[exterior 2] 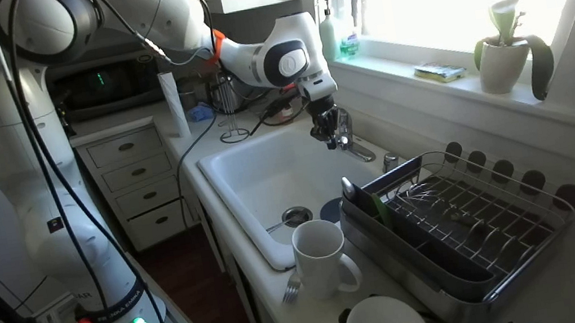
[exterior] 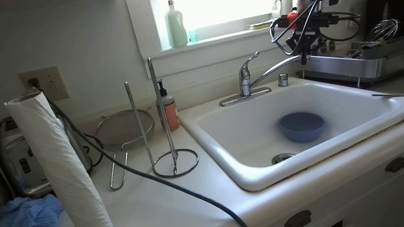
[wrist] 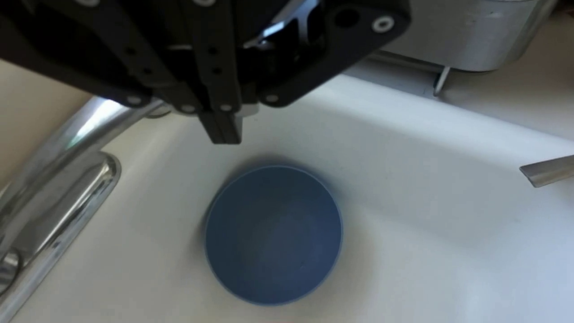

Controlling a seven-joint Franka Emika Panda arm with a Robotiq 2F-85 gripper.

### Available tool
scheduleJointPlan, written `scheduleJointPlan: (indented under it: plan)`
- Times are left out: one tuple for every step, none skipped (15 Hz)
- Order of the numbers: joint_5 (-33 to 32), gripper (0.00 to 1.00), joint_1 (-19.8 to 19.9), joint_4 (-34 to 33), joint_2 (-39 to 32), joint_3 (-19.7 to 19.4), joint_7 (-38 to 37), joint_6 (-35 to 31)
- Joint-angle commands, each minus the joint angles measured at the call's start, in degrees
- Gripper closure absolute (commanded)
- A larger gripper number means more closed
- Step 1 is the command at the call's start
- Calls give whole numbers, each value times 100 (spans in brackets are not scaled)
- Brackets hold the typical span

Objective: Turn the nozzle to the right

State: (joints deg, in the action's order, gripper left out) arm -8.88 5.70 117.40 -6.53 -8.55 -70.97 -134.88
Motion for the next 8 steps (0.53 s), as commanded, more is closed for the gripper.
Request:
scheduleJointPlan:
  plan:
    - [829,100,-22,-81,203,190,1236,701]
    - [884,100,-77,-59,315,237,1458,967]
    - [899,100,-123,-72,398,284,1658,1258]
    - [824,100,-189,-33,529,338,1816,1503]
    - [608,82,-254,-19,647,389,1868,1781]
    - [428,73,-323,39,802,456,1888,1956]
    - [144,67,-391,53,952,530,1882,2269]
    - [13,61,-446,149,1168,618,2006,2365]
